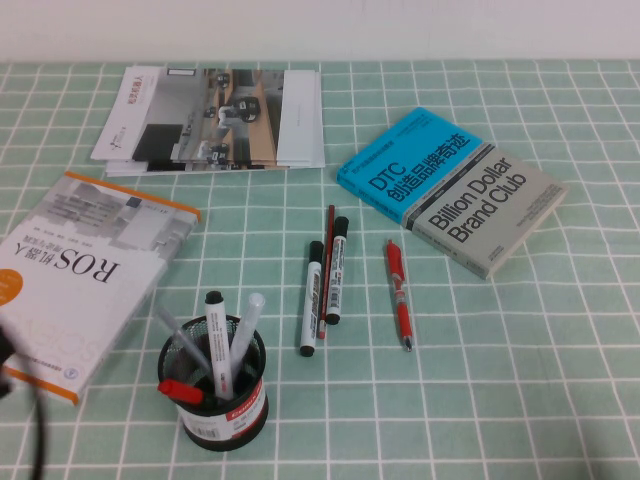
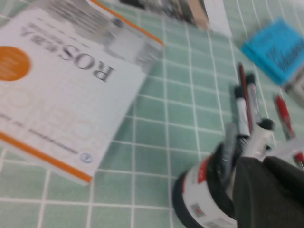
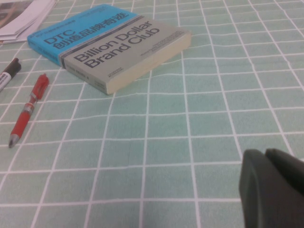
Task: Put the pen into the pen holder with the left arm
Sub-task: Pick up the pen on the table
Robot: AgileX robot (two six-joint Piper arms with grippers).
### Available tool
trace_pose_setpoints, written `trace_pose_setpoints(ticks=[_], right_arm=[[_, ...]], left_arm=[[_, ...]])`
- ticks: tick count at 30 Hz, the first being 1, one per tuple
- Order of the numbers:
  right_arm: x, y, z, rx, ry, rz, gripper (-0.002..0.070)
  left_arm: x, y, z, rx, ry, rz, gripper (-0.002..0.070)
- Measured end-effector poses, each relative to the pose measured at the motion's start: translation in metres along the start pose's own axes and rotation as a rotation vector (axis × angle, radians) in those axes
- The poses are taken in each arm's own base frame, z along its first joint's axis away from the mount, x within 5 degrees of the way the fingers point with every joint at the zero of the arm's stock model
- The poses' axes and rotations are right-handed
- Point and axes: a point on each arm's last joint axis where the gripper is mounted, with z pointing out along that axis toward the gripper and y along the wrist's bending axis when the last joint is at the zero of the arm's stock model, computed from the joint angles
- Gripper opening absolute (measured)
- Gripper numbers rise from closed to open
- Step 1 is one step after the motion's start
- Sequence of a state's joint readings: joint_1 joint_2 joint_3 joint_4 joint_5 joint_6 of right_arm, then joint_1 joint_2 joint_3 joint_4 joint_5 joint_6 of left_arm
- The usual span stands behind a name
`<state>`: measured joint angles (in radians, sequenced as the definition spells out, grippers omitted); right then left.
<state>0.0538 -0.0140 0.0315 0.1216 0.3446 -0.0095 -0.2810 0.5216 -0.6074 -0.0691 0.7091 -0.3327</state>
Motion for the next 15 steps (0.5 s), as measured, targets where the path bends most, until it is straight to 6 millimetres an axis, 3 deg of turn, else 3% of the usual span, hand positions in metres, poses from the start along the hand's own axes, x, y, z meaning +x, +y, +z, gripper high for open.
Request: trace_pose_setpoints(ticks=[4,9,15], right_arm=[[0.0,0.0,0.0,0.0,0.0,0.0,-0.002],[0.0,0.0,0.0,0.0,0.0,0.0,-0.002],[0.0,0.0,0.0,0.0,0.0,0.0,-0.002]], left_arm=[[-0.041,-0.026,0.028,0.063,0.14,0.103,-0.0004],[-0.08,-0.047,0.088,0.094,0.273,0.186,-0.0004],[-0.091,-0.084,0.181,0.124,0.499,0.275,-0.0004]])
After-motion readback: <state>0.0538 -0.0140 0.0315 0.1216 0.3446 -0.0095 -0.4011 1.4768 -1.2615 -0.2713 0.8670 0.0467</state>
